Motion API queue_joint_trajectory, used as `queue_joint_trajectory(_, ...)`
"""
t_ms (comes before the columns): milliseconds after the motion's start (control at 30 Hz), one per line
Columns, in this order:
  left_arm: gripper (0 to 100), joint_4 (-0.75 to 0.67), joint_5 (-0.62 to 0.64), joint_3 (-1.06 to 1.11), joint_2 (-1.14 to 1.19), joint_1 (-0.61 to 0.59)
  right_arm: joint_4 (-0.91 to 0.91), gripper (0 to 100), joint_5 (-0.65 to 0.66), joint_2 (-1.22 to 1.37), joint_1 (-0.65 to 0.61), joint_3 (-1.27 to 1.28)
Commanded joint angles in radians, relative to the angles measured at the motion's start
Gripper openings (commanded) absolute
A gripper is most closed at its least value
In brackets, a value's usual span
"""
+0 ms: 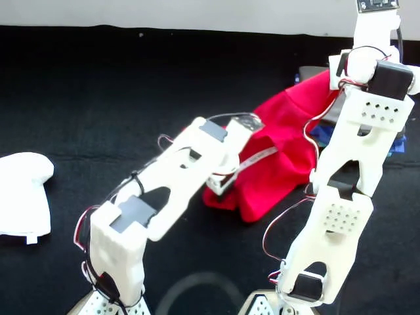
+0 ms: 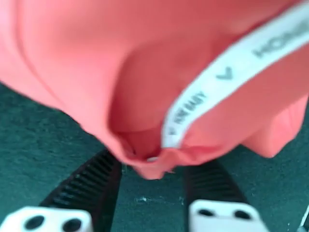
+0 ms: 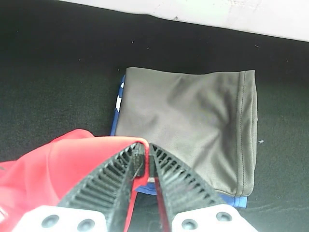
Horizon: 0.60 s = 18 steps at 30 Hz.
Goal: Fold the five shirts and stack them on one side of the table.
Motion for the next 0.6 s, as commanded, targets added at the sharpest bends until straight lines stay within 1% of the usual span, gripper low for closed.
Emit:
queue_joint_trajectory(0, 3, -0.006, 0.003, -0.047, -0.008, -0.067, 0.010, 0.5, -0.006, -0.071, 0.005, 0.001)
queue_joint_trajectory(67, 0, -0.002, 0.005, -0.082, -0.008, -0.117, 0.010, 0.5, -0.071, -0.073, 0.005, 0.033)
queue_joint_trajectory(100, 1, 0.020, 0.005, -0.108, -0.010, -0.145, 0.010, 0.5, -0.101, -0.077, 0.004, 0.054)
queue_joint_trajectory(200, 1, 0.133, 0.002, -0.225, -0.030, -0.234, 0.010, 0.5, -0.163, -0.079, -0.012, 0.099)
queue_joint_trajectory(333, 1, 0.270, -0.006, -0.409, -0.110, -0.361, 0.010, 0.5, -0.173, -0.082, -0.088, 0.113)
queue_joint_trajectory(433, 1, 0.348, -0.074, -0.532, -0.171, -0.435, 0.010, 0.5, -0.167, -0.097, -0.171, 0.085)
queue_joint_trajectory(567, 1, 0.443, -0.109, -0.673, -0.243, -0.510, 0.008, 0.5, -0.167, -0.170, -0.248, 0.070)
